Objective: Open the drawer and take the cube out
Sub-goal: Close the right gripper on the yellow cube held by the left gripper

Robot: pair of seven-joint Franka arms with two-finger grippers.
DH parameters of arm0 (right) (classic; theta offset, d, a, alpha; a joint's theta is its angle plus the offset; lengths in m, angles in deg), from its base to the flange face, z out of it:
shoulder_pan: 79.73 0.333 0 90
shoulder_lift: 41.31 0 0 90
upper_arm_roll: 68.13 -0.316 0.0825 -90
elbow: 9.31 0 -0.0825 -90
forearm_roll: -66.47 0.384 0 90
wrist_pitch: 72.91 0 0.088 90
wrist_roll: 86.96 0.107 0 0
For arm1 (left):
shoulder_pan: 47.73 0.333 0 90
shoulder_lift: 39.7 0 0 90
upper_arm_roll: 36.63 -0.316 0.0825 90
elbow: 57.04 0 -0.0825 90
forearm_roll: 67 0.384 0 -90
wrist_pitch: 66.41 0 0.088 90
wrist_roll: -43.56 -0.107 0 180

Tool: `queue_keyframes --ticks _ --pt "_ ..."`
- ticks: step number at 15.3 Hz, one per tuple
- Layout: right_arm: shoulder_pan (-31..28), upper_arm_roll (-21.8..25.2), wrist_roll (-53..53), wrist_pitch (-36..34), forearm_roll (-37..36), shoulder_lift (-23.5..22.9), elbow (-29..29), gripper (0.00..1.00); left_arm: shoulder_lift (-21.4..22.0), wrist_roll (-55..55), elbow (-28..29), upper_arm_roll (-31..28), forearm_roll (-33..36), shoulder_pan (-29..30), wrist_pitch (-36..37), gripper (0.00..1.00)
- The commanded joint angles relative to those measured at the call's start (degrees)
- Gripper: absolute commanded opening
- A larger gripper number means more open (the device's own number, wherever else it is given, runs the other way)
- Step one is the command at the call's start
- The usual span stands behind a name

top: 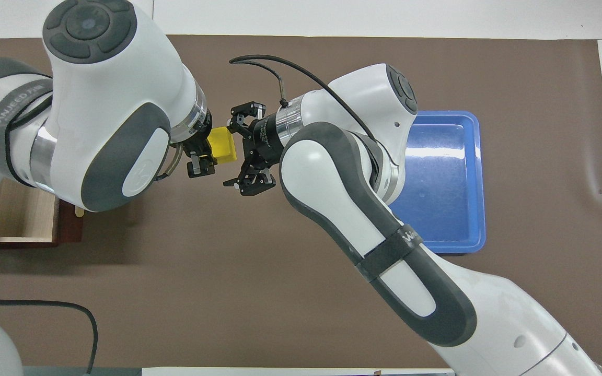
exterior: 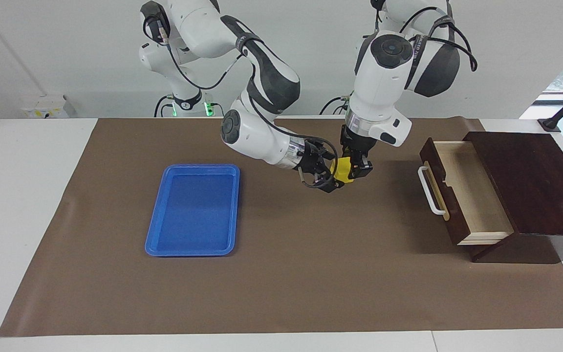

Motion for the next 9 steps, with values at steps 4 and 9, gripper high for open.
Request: queue_keyframes --ticks 4,9 --pt "0.5 0.2 2.1 0.1 -1.6 -0.4 1.6 0.81 0.6 -0.1 0.7 -0.7 0.8 -1.0 0.3 0.00" --pt "0.8 0.3 4.8 2.3 -2.9 -0.3 1.6 0.00 0.6 -0.2 0.6 -0.7 0.9 -0.9 0.3 0.00"
